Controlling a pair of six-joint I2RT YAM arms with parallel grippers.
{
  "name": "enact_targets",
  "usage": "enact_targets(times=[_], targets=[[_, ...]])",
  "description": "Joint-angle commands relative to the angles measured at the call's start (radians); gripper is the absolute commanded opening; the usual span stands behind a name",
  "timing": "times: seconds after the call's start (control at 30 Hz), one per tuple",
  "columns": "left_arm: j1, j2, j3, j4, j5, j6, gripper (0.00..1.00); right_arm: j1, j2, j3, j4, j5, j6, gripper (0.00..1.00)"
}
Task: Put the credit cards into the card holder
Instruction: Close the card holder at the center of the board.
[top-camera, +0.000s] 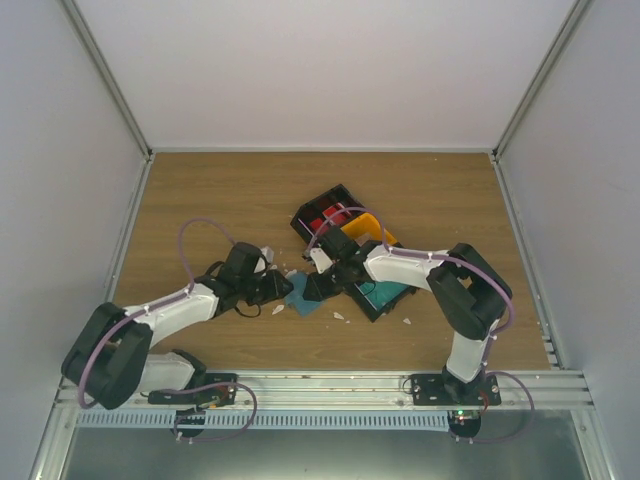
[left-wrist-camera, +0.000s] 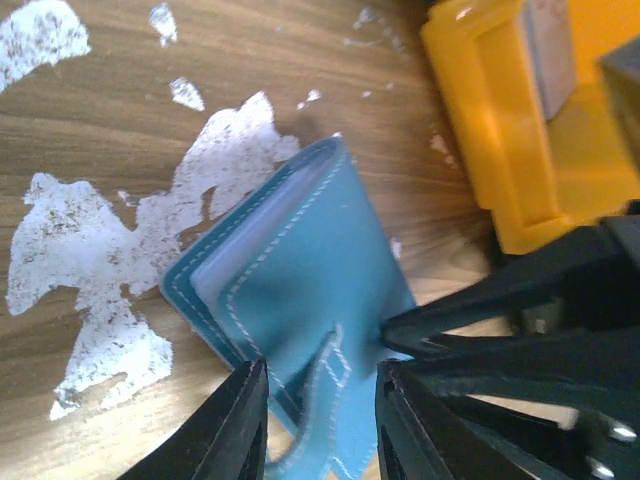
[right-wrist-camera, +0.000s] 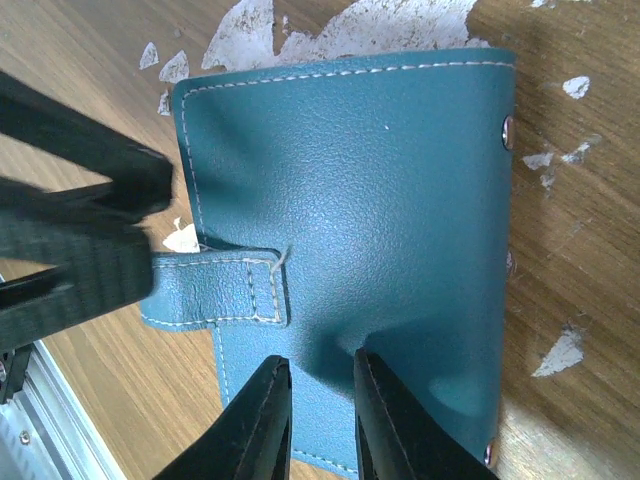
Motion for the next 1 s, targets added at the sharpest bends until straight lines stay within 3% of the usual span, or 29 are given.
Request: enact_targets(times=[0.0,0.23,0.37,0.6,0.77,0.97], targets=[[0.004,0.083,0.041,0.032,0.003,0.041,0.32,0.006,0.014,0.007,-0.051,0.058,-0.013,0.21],[0.004,0.179,0.050,-0.019,-0.047,0.058,0.23,-0.002,-0.028,-0.005,-0.012,0.038,0.001,0.25],[0.005,0.208,0.024,-0.014,-0.053,0.066,0.15,-0.032,-0.065,-0.012,0.022,0.041,0.017,0.36],[0.005,0.244,-0.013,0.001,-0.082,0.069,0.13,-0.087,-0.064,-0.032,0.022,0.076,0.027,0.46],[0.005,0.261,-0.027,0.021,-0.083,0.069,0.12,-0.090,-0.013,-0.020,0.030,-0.020,-0.012,0.52],[0.005,0.276,-0.039,0.039,-0.080,0.069,0.11,-0.086,0.050,-0.009,0.075,-0.200,-0.020,0.48]])
